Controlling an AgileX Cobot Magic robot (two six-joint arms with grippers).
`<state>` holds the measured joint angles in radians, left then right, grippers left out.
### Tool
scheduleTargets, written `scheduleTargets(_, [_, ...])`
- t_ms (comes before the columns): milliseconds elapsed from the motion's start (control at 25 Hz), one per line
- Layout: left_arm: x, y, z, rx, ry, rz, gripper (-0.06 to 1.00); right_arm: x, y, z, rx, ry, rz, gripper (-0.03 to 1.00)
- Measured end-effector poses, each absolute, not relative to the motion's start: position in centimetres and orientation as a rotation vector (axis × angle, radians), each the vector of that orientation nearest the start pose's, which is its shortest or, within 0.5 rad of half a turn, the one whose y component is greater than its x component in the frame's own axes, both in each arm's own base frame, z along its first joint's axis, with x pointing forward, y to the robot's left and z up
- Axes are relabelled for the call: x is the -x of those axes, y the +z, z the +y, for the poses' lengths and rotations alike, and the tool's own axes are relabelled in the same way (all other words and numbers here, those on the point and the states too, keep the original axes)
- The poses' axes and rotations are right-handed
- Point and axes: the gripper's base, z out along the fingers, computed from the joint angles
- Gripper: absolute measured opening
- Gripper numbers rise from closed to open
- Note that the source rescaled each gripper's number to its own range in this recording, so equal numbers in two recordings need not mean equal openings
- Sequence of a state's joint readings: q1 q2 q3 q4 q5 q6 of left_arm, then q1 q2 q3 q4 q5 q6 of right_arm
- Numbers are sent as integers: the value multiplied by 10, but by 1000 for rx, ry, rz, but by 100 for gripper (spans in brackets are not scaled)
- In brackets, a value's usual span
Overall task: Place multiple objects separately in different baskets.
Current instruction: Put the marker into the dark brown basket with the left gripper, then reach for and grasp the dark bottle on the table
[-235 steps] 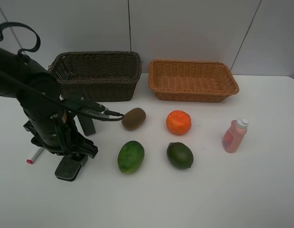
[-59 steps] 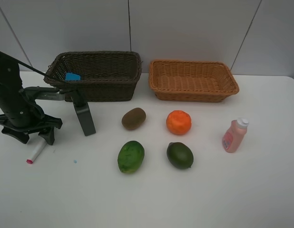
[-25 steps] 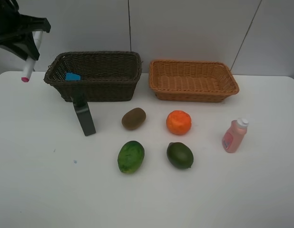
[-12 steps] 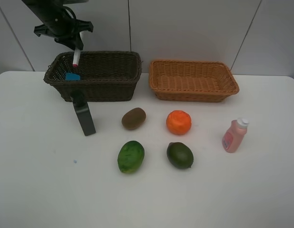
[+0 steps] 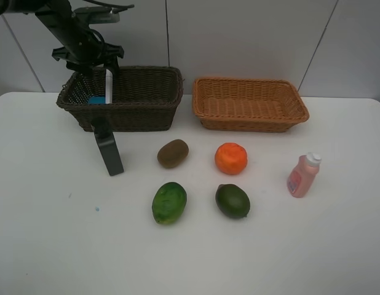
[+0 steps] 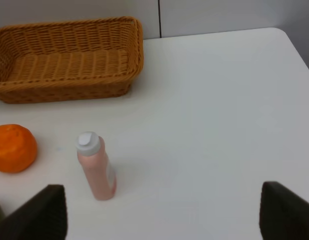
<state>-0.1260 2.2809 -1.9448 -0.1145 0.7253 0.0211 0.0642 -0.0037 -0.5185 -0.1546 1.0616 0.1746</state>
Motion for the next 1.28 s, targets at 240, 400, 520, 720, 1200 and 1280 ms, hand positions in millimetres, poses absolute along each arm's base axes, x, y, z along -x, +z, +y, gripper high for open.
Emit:
scheduleTargets(240, [-502, 204, -70, -121, -157, 2643, 100, 7, 283, -13, -120, -32, 2010, 94])
scheduleTargets(400, [-498, 230, -71, -141, -163, 2715, 100, 7, 283, -13, -120, -32, 2010, 94])
scheduleTargets(520, [-492, 248, -71, -161, -163, 2759, 100, 7, 283, -13, -120, -32, 2010, 94])
scheduleTargets(720, [-484, 266, -78, -219, -189, 2734, 100, 7, 283, -13, -120, -32, 2010, 94])
scheduleTargets(1200, [-406, 287, -179, -695, -169, 2717, 100, 7, 283, -13, -120, -32, 2010, 94])
scheduleTargets(1280, [-390, 285, -185, -766, -115, 2726, 100, 7, 283, -13, -120, -32, 2010, 94])
